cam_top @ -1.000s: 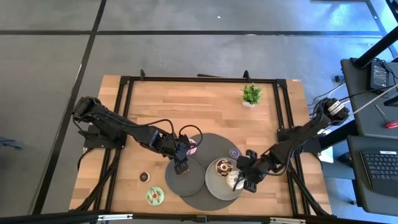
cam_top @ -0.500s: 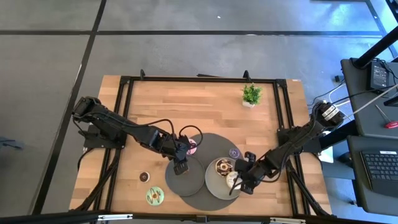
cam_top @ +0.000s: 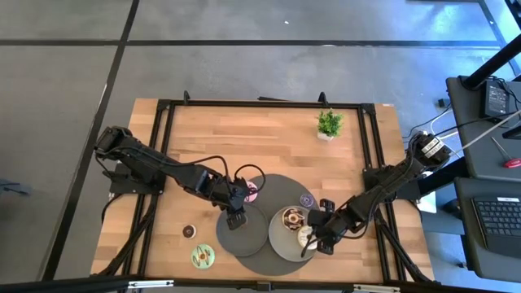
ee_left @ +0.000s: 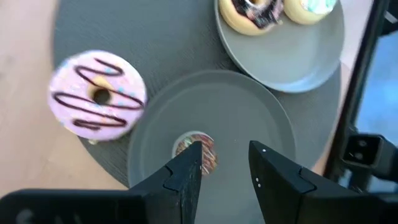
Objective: Pick & Place donuts
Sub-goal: Put the large white donut on the gray plate, then put the small dark brown donut on the black plate
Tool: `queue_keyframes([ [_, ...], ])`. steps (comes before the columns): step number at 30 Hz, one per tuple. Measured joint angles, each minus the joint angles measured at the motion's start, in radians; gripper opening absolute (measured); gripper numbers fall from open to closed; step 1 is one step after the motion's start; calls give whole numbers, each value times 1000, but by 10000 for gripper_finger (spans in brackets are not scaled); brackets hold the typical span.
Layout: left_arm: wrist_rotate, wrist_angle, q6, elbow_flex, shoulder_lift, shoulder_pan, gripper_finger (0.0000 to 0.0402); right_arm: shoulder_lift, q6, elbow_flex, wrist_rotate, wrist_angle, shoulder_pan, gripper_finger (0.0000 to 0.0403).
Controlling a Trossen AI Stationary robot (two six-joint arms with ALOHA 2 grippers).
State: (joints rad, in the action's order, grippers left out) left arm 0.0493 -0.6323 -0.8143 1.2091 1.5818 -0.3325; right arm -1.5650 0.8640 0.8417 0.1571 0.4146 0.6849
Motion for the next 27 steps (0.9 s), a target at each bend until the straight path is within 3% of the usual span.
queue_keyframes([
  [5, -76, -44, -54, 0, 0, 0, 127, 5, -2, 0, 19, 3, -1, 170],
  [9, -67, -175, -133, 0, 0, -14, 128, 8, 9, 0, 20, 24, -8, 188],
  [14, -36, -319, -252, -1, -16, -66, 128, 26, 52, 0, 101, 82, -10, 192],
  [20, -65, -337, -395, -1, -64, -171, 128, 82, 62, 0, 194, 114, -14, 193],
  [27, -68, -442, -673, -10, -68, -304, 127, 103, 13, 1, 216, 107, -51, 193],
])
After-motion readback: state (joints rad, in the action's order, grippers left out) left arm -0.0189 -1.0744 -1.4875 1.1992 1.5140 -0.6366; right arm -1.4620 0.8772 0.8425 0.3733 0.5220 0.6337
